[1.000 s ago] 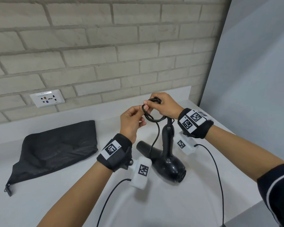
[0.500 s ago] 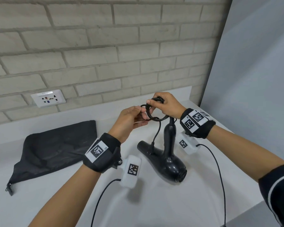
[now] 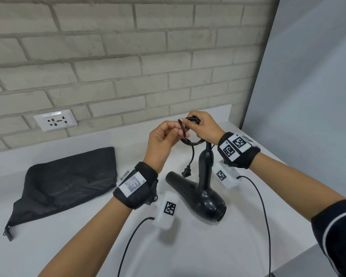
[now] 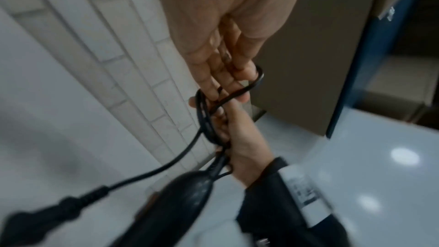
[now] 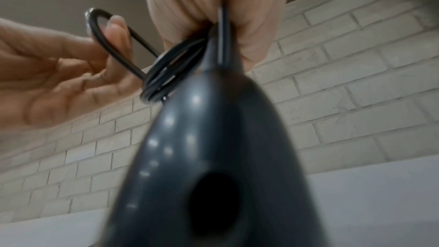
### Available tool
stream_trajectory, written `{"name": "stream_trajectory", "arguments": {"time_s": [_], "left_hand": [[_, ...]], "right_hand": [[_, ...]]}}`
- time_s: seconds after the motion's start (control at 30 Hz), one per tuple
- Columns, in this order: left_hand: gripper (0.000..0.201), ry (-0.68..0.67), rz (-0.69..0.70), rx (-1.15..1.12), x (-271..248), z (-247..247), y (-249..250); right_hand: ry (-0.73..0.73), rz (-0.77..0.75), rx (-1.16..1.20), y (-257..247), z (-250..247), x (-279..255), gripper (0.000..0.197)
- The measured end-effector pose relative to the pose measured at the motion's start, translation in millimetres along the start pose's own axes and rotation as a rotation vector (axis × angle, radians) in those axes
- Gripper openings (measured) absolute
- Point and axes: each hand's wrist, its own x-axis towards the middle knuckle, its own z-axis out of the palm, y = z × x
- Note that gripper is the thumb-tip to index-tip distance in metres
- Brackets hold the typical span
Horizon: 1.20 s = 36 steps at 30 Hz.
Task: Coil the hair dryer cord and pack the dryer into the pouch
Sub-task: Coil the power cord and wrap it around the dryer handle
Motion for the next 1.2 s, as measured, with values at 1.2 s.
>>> {"name": "stream_trajectory", "arguments": {"time_s": [1.2], "left_hand": [[0.030, 0.243, -0.383, -0.414, -10, -34, -8]], "right_hand": [[0.002, 0.170, 0.158, -4, -1, -1, 0.024]]}}
